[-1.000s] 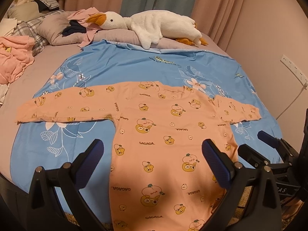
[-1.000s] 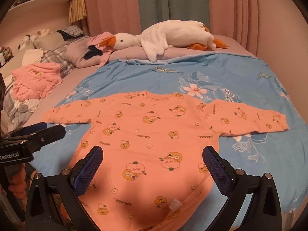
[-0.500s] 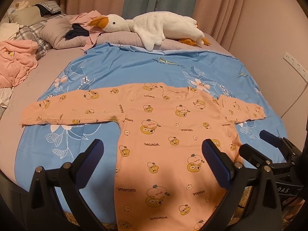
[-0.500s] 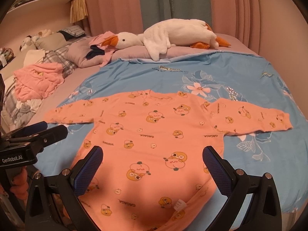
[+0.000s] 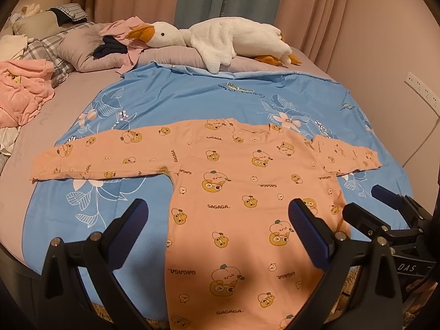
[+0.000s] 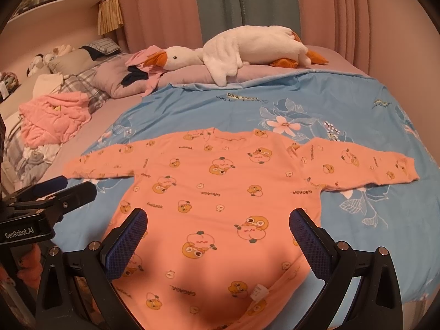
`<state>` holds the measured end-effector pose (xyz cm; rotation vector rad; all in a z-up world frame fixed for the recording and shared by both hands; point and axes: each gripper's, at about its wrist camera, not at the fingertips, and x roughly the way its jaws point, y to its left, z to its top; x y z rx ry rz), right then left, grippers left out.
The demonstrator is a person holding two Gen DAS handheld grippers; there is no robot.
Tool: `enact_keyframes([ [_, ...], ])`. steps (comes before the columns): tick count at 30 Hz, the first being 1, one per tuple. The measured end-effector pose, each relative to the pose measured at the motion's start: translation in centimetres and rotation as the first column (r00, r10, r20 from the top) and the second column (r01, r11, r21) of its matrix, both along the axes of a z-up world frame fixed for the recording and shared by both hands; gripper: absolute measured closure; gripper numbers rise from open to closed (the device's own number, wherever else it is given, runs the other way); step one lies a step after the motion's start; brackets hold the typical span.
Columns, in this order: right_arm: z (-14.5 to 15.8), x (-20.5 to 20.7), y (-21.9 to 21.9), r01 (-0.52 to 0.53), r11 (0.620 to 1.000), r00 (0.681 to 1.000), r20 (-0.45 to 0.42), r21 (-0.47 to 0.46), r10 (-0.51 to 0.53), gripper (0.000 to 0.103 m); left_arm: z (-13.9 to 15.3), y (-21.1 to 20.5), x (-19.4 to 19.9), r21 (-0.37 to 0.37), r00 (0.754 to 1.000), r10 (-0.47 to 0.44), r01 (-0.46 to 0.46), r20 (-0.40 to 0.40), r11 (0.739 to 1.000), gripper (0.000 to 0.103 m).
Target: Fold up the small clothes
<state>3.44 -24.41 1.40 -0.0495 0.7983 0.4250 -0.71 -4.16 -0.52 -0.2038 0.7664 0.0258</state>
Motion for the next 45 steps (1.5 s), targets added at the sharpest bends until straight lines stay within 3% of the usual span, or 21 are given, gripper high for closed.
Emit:
enact_keyframes([
  [45,0.07,0.47,-0.32,0.015,1.0,1.0,-0.009,0.006,-0.015,0.001,0.27,0.71,-0.28,-0.029,1.0,0.016,-0.016,0.009,0.999,0.002],
])
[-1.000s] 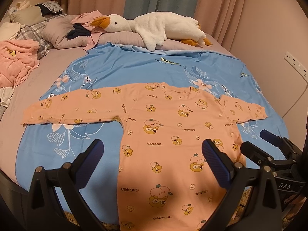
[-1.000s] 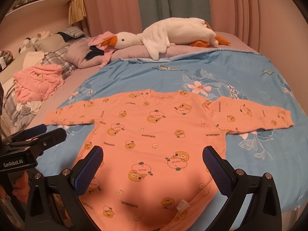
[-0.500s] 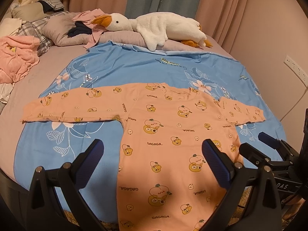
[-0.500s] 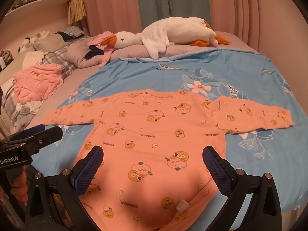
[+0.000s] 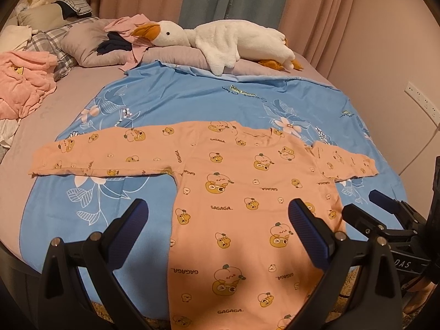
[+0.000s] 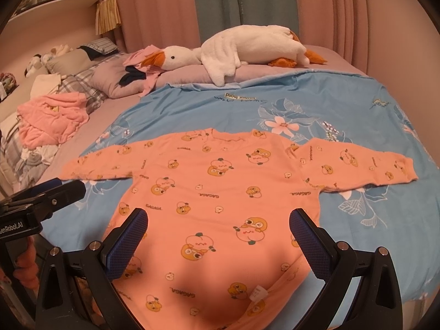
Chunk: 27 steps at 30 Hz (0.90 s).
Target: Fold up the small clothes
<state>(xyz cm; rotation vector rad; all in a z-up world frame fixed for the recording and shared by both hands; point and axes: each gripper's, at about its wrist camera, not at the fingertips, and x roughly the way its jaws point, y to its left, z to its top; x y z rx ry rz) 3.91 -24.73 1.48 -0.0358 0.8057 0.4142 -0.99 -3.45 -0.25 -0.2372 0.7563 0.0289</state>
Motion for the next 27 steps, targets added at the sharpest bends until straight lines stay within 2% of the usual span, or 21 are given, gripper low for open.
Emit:
enact_keyframes([
  [19,0.03,0.14,-0.03,0.009,1.0,1.0,-0.004,0.006,-0.009,0.001,-0.08,0.02,0.08,0.001,1.0,-0.011,0.011,0.001,1.0,0.002],
  [27,0.04,0.55,-0.54,0.032,0.999,0.999,-0.012,0.035,-0.031,0.001,-0.18,-0.3,0.36,0.006,1.0,-0.013,0.013,-0.007,1.0,0.002],
])
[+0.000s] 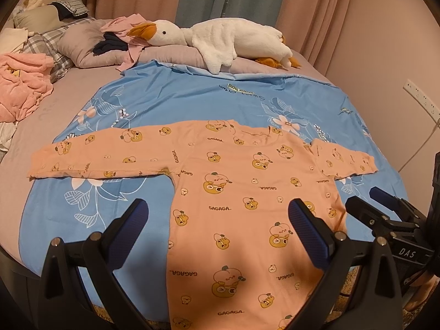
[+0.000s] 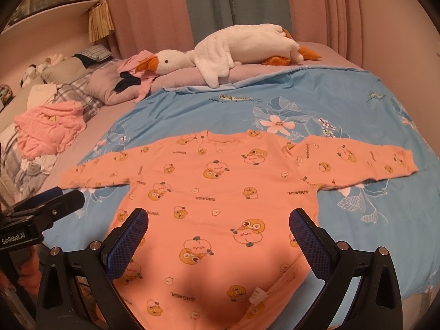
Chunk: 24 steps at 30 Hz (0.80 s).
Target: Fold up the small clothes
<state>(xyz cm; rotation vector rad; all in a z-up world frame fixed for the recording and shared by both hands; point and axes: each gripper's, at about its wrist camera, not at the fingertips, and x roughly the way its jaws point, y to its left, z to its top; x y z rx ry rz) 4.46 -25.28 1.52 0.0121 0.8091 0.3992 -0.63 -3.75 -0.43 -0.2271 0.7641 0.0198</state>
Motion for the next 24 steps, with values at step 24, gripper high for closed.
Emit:
enact_keyframes([
  [24,-1.7,7.2,-15.4,0.374,0.903,0.927,-0.101,0.212,-0.36,0.037,-2.9,-3.8,6.3,-0.034,0.993,-0.112,0.11,-0.047,0.993,0.027],
])
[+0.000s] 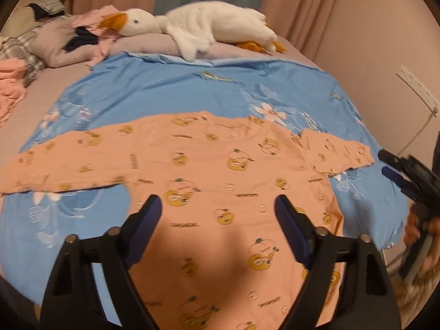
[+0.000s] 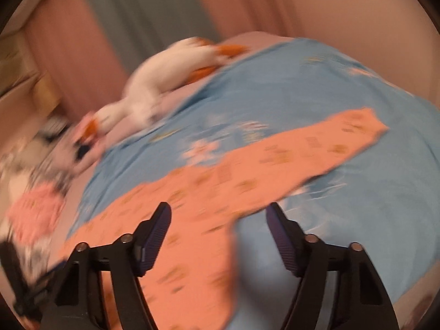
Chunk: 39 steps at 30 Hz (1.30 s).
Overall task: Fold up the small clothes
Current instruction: 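Grasp the sleeve cuff of the peach sleepsuit with the right gripper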
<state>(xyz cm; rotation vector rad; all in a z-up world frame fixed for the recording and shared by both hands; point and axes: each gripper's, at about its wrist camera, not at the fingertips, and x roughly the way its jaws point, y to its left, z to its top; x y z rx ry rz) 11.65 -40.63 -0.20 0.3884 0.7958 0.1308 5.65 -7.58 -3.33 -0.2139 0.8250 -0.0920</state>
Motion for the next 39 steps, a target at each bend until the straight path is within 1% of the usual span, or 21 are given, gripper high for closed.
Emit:
enact_keyframes([
  [1,-0.6,0.7,-1.6,0.051,0.999,0.999,-0.013,-0.002,-0.051,0.042,-0.6,-0.6,0.7,-0.008,1.0,-0.018,0.018,-0.016,1.0,0.029],
  [2,-1.5,1.5,-3.4,0.106,0.994,0.994,-0.036,-0.003,-0.106,0.046,-0.9,-0.9,1.0,-0.015,0.999,-0.028,0.028,-0.026,1.0,0.033],
  [3,-2.4,2.3,-4.9,0.154,0.988,0.986,-0.063,-0.002,-0.154,0.047,-1.7,-1.5,1.7,-0.03,0.998,-0.048,0.047,-0.048,0.998,0.038],
  [4,-3.2,3.0,-6.2,0.193,0.981,0.977,-0.087,0.001,-0.192,0.049,-2.0,-1.7,1.9,-0.038,0.997,-0.057,0.055,-0.057,0.998,0.041],
  [6,-5.2,4.3,-9.0,0.264,0.964,0.955,-0.146,0.021,-0.258,0.049,-3.1,-2.7,2.9,-0.064,0.993,-0.085,0.08,-0.087,0.995,0.049],
  [8,-6.7,5.4,-11.5,0.316,0.947,0.937,-0.174,0.061,-0.302,0.05,-4.0,-3.6,3.4,-0.083,0.989,-0.111,0.102,-0.102,0.991,0.053],
  [11,-7.9,7.2,-14.0,0.361,0.926,0.923,-0.186,0.112,-0.338,0.05,-5.2,-5.3,4.0,-0.119,0.978,-0.165,0.149,-0.131,0.982,0.054],
  [13,-8.6,8.4,-15.0,0.389,0.913,0.911,-0.196,0.12,-0.363,0.05,-6.1,-6.3,4.2,-0.145,0.967,-0.199,0.177,-0.157,0.974,0.054],
  [15,-9.2,9.2,-16.1,0.414,0.902,0.9,-0.203,0.123,-0.385,0.056,-7.0,-7.3,4.2,-0.164,0.957,-0.223,0.194,-0.186,0.967,0.054],
  [18,-10.3,10.2,-17.3,0.432,0.884,0.895,-0.208,0.179,-0.395,0.07,-8.0,-8.2,4.0,-0.178,0.947,-0.243,0.207,-0.21,0.962,0.054],
  [20,-10.8,10.4,-18.2,0.442,0.874,0.892,-0.204,0.204,-0.403,0.093,-8.3,-8.7,3.8,-0.174,0.947,-0.249,0.215,-0.204,0.961,0.054],
  [21,-10.8,10.4,-18.4,0.446,0.87,0.89,-0.204,0.209,-0.408,0.095,-8.3,-8.8,3.8,-0.172,0.947,-0.248,0.215,-0.204,0.961,0.054],
  [23,-10.3,10.3,-18.7,0.449,0.867,0.891,-0.175,0.216,-0.418,0.098,-8.4,-9.0,3.7,-0.181,0.946,-0.251,0.215,-0.205,0.96,0.054],
  [24,-9.5,9.8,-18.7,0.449,0.869,0.893,-0.143,0.207,-0.427,0.098,-8.4,-9.2,3.6,-0.2,0.943,-0.26,0.22,-0.206,0.955,0.054],
  [26,-8.2,9.0,-18.9,0.478,0.86,0.879,-0.092,0.18,-0.469,0.098,-8.5,-9.5,3.3,-0.217,0.939,-0.272,0.226,-0.21,0.95,0.054],
  [27,-7.7,8.9,-19.1,0.496,0.852,0.868,-0.078,0.167,-0.49,0.098,-8.6,-9.7,3.2,-0.21,0.939,-0.274,0.231,-0.209,0.95,0.054],
  [30,-7.8,9.1,-19.4,0.508,0.848,0.861,-0.083,0.152,-0.501,0.098,-8.5,-10.3,2.9,-0.178,0.939,-0.284,0.251,-0.195,0.951,0.054],
  [32,-7.5,9.5,-19.1,0.514,0.849,0.858,-0.085,0.125,-0.507,0.098,-8.4,-10.1,2.9,-0.191,0.936,-0.29,0.253,-0.198,0.948,0.054],
  [35,-5.3,9.4,-18.0,0.491,0.866,0.87,-0.016,0.094,-0.492,0.098,-7.9,-9.0,3.2,-0.215,0.938,-0.277,0.233,-0.206,0.948,0.051],
  [37,-2.7,9.6,-16.5,0.449,0.892,0.891,0.048,0.048,-0.452,0.098,-7.1,-7.7,3.2,-0.201,0.951,-0.241,0.203,-0.192,0.958,0.049],
  [39,-0.5,9.9,-14.7,0.401,0.916,0.91,0.111,0.003,-0.399,0.098,-6.1,-6.1,3.0,-0.165,0.969,-0.18,0.153,-0.168,0.974,0.035],
])
